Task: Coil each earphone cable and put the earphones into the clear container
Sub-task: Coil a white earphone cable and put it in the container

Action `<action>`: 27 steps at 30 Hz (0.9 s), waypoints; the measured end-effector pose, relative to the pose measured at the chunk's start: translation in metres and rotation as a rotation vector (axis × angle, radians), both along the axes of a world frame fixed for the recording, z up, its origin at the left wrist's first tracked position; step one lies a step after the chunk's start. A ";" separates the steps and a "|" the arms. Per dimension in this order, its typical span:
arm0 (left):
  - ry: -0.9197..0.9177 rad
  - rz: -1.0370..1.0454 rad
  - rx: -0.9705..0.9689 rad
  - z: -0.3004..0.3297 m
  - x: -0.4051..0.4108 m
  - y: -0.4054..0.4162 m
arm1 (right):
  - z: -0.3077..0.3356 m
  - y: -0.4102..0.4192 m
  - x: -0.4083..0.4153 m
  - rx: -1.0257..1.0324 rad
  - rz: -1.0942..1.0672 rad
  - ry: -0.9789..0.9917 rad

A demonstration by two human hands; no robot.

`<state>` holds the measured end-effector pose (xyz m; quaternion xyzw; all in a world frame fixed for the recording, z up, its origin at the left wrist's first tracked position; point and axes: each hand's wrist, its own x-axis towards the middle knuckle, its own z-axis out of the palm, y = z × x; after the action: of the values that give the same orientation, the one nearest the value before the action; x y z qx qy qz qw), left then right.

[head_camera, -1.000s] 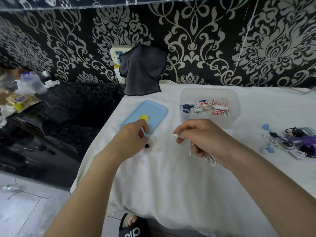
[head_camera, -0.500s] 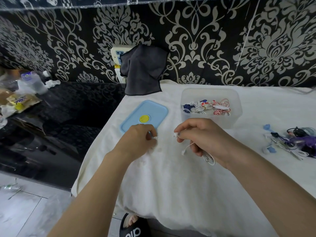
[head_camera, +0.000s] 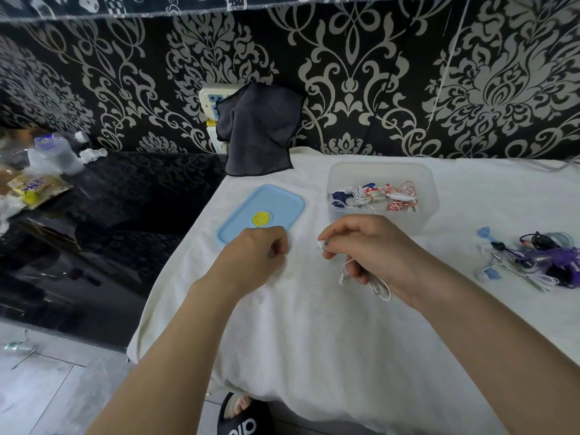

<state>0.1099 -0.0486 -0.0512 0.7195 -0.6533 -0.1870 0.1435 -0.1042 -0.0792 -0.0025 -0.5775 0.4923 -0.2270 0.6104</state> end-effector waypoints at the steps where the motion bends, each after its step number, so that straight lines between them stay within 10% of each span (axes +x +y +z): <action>1: 0.010 0.005 -0.001 0.001 0.000 0.000 | 0.000 0.000 0.000 0.001 -0.003 -0.004; 9: 0.226 -0.013 -0.074 0.014 -0.023 -0.002 | 0.000 -0.007 -0.010 -0.030 -0.058 -0.003; 27: 0.083 -0.205 -0.022 0.005 -0.058 -0.010 | 0.002 -0.013 -0.031 -0.107 -0.098 0.069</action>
<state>0.0517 -0.0586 -0.0465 0.6391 -0.7188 -0.2231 0.1583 -0.1352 -0.0923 -0.0009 -0.5919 0.5281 -0.2626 0.5494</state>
